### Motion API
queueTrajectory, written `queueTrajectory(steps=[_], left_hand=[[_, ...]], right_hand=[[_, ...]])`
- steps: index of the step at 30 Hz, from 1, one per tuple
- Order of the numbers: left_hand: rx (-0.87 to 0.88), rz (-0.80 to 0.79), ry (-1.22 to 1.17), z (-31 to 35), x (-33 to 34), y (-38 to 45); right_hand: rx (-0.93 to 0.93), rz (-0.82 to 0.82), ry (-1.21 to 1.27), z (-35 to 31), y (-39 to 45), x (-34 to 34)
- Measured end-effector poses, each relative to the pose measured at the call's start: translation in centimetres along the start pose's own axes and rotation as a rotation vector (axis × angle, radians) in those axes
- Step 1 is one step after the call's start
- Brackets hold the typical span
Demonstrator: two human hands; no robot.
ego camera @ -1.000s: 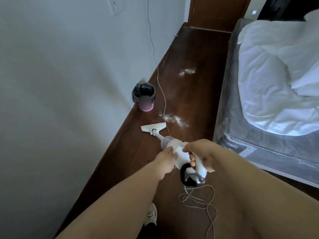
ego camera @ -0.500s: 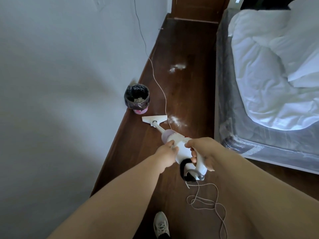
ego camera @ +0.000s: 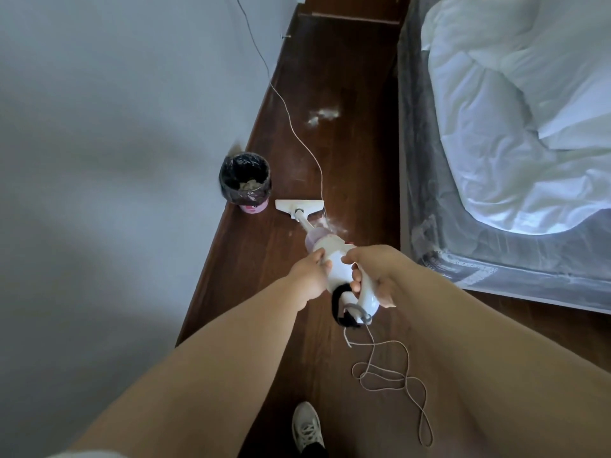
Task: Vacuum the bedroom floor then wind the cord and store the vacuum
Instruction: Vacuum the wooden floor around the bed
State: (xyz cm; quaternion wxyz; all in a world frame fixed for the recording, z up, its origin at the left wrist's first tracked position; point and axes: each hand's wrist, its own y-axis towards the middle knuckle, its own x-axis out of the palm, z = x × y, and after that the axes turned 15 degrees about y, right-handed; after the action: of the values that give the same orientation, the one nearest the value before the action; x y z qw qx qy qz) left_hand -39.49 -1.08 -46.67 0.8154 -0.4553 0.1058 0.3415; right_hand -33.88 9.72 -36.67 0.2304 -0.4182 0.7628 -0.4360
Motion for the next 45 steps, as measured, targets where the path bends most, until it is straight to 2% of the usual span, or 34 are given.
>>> queueTrajectory(steps=[6, 12, 18, 29, 40, 45], left_hand=[[-0.025, -0.037, -0.081, 0.2, 0.5, -1.7], [-0.030, -0.071, -0.053, 0.5, 3.0, -6.4], [-0.066, -0.155, -0.061, 0.6, 7.4, -12.7], [-0.054, -0.139, -0.094, -0.4, 17.1, -22.6], [-0.039, -0.188, -0.037, -0.1, 20.7, -26.8], [-0.010, -0.171, -0.014, 0.8, 20.9, -26.9]], right_hand=[[0.029, -0.017, -0.042, 0.6, -0.9, -0.7], [0.043, -0.030, -0.133, 2.9, -3.4, -3.6], [0.018, -0.074, -0.199, 7.4, -7.4, -8.3], [0.012, -0.124, -0.279, 15.8, -12.3, -16.4], [0.014, -0.153, -0.314, 18.7, -17.0, -20.3], [-0.033, -0.136, -0.248, 18.8, -17.6, -21.2]])
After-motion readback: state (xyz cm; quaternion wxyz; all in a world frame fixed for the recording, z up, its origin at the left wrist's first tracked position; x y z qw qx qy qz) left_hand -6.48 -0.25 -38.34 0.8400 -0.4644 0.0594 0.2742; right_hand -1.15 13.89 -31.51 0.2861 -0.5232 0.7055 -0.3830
